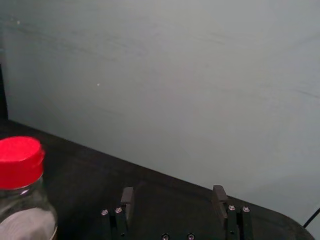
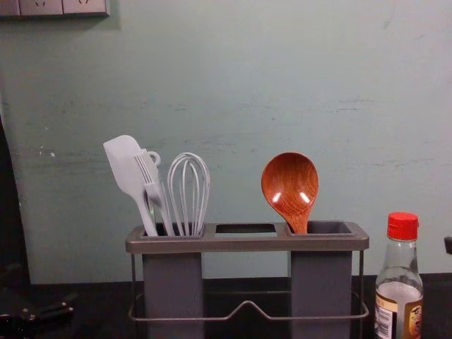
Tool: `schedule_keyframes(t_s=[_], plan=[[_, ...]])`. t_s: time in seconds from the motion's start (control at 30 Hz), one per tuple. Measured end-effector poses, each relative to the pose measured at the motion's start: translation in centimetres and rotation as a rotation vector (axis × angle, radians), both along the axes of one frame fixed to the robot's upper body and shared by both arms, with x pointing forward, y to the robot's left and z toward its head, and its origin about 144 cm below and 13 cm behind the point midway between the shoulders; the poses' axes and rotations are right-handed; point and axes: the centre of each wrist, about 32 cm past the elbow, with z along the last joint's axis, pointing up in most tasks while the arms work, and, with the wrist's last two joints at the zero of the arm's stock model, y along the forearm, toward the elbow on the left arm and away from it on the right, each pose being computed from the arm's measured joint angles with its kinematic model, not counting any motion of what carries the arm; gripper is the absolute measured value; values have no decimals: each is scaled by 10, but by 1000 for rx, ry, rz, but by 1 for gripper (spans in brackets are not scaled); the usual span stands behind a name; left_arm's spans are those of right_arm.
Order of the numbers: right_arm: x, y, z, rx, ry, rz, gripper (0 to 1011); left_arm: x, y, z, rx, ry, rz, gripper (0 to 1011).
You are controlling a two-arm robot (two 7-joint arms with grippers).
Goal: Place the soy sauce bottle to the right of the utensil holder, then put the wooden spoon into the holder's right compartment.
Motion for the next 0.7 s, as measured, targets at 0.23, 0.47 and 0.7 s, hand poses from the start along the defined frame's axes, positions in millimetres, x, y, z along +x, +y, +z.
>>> schedule_keyframes(t_s=[0.23,0.47,0.7], plan=[[1,6,-4,-11,15,19,1002,0,0,0,0,0,0,1000],[2,9,-4,-23,13,26,1002,0,0,0,0,0,0,1000],[1,10,-4,-22,10,27,1002,0,0,0,0,0,0,1000]])
